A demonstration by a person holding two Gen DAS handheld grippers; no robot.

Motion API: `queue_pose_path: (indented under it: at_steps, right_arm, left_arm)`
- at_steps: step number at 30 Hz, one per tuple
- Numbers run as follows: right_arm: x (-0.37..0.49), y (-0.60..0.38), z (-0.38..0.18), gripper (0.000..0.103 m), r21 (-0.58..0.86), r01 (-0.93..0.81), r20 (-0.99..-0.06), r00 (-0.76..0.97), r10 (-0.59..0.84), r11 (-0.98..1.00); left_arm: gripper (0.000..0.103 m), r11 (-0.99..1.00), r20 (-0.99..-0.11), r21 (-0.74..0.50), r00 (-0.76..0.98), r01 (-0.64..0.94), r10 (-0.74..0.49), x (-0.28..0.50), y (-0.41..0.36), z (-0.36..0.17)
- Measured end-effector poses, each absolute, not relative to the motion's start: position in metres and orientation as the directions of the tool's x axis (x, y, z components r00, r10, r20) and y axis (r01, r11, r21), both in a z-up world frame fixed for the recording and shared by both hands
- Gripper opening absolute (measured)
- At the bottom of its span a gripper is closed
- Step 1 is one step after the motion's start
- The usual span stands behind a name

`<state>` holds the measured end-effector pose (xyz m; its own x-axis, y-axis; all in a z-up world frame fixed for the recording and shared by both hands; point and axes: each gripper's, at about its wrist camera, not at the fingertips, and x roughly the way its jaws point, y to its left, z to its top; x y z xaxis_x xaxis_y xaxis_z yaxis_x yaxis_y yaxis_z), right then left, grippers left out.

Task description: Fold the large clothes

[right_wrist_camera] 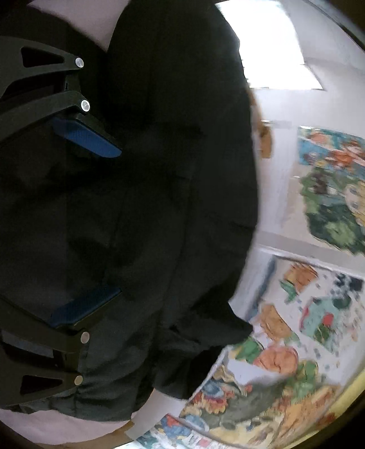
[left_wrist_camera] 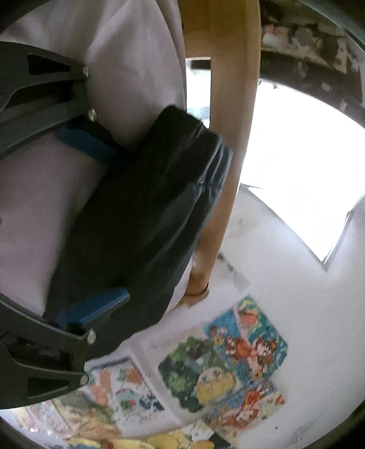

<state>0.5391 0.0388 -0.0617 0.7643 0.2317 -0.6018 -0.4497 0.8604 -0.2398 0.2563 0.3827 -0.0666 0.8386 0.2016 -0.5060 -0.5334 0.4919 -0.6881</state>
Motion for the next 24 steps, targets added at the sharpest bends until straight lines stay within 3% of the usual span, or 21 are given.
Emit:
queue_pose_path:
  at_steps: [1, 4, 6, 8, 12, 19, 24]
  right_arm:
    - [0.541, 0.041, -0.065, 0.093, -0.251, -0.452, -0.602, 0.766, 0.227, 0.856]
    - [0.546, 0.046, -0.076, 0.098, -0.292, -0.445, -0.585, 0.783, 0.21, 0.847]
    - [0.552, 0.046, -0.082, 0.103, -0.289, -0.44, -0.592, 0.78, 0.203, 0.85]
    - [0.558, 0.044, -0.088, 0.103, -0.261, -0.452, -0.604, 0.766, 0.22, 0.853]
    - [0.562, 0.037, -0.095, 0.103, -0.225, -0.464, -0.604, 0.756, 0.251, 0.857]
    - [0.551, 0.024, -0.072, 0.103, -0.169, -0.486, -0.589, 0.747, 0.307, 0.857]
    - [0.535, -0.004, -0.029, 0.103, -0.078, -0.51, -0.609, 0.705, 0.364, 0.856]
  left_arm:
    - [0.08, 0.496, -0.506, -0.681, 0.835, -0.54, 0.214, 0.255, 0.383, -0.068]
    - [0.063, 0.496, -0.503, -0.67, 0.829, -0.552, 0.244, 0.253, 0.378, -0.067]
    - [0.043, 0.492, -0.492, -0.675, 0.832, -0.55, 0.256, 0.253, 0.377, -0.068]
    - [0.03, 0.487, -0.479, -0.687, 0.84, -0.539, 0.255, 0.254, 0.379, -0.069]
    - [0.013, 0.504, -0.433, -0.695, 0.858, -0.512, 0.275, 0.248, 0.375, -0.063]
    - [0.01, 0.59, -0.333, -0.661, 0.886, -0.464, 0.323, 0.246, 0.357, -0.027]
    - [0.009, 0.682, -0.196, -0.632, 0.927, -0.369, 0.32, 0.24, 0.336, 0.013]
